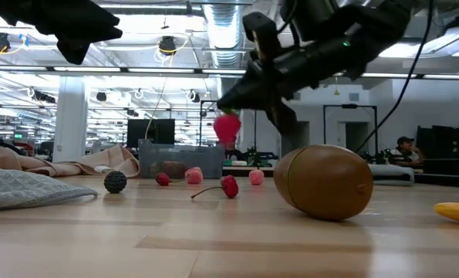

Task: Pick and placing Produce into tupperware
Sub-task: Put the red strawberry into the black bin

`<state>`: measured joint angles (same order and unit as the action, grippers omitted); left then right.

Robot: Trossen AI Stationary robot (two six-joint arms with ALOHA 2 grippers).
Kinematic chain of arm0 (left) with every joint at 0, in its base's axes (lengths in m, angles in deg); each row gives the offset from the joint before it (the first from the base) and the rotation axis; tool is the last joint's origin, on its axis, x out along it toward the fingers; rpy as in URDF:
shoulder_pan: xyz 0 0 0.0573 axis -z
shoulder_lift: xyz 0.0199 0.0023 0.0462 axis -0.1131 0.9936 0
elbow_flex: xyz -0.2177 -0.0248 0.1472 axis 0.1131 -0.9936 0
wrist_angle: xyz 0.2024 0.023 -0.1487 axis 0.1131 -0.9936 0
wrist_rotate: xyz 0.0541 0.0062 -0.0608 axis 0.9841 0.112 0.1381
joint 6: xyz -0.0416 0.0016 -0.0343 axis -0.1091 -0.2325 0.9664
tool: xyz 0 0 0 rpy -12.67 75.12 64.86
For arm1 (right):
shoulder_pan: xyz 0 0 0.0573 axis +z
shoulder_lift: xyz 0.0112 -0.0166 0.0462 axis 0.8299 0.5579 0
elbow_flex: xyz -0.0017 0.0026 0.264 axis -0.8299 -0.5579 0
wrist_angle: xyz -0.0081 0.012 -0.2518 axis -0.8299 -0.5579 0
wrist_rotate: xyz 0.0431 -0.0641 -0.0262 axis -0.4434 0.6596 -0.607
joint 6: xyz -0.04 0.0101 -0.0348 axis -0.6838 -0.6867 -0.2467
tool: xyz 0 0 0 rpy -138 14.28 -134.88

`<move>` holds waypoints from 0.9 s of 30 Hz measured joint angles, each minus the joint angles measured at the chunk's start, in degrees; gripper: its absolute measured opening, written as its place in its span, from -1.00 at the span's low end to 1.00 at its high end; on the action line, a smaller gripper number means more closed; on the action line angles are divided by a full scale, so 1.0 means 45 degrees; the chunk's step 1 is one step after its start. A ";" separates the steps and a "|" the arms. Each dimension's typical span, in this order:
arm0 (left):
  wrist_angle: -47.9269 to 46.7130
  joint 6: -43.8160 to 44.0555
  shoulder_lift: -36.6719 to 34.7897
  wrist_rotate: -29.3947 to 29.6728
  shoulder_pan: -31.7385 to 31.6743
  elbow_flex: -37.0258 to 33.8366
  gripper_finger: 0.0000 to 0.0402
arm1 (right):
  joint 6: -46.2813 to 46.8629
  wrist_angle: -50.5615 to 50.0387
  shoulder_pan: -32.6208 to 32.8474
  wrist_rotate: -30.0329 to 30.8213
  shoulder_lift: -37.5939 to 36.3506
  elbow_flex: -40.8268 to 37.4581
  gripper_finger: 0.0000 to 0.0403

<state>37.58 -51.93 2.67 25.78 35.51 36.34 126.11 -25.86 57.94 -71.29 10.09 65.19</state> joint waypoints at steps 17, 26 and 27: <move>0.0003 -0.0287 -0.0002 0.0163 0.0004 0.0000 -0.51 | -0.2406 -0.0379 -0.2761 0.0728 0.0000 0.2178 -0.95; 0.0017 -0.0294 -0.0003 0.0340 0.0000 0.0000 -0.51 | -0.2321 -0.0719 -0.4170 -0.0370 0.1881 0.3959 -0.95; 0.0014 -0.0285 -0.0003 0.0338 0.0000 0.0000 -0.51 | -0.2321 -0.0757 -0.4283 -0.0472 0.2212 0.4222 -0.95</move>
<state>37.64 -53.21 2.66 27.30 35.51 36.34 115.66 -29.27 38.67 -73.41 20.04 84.18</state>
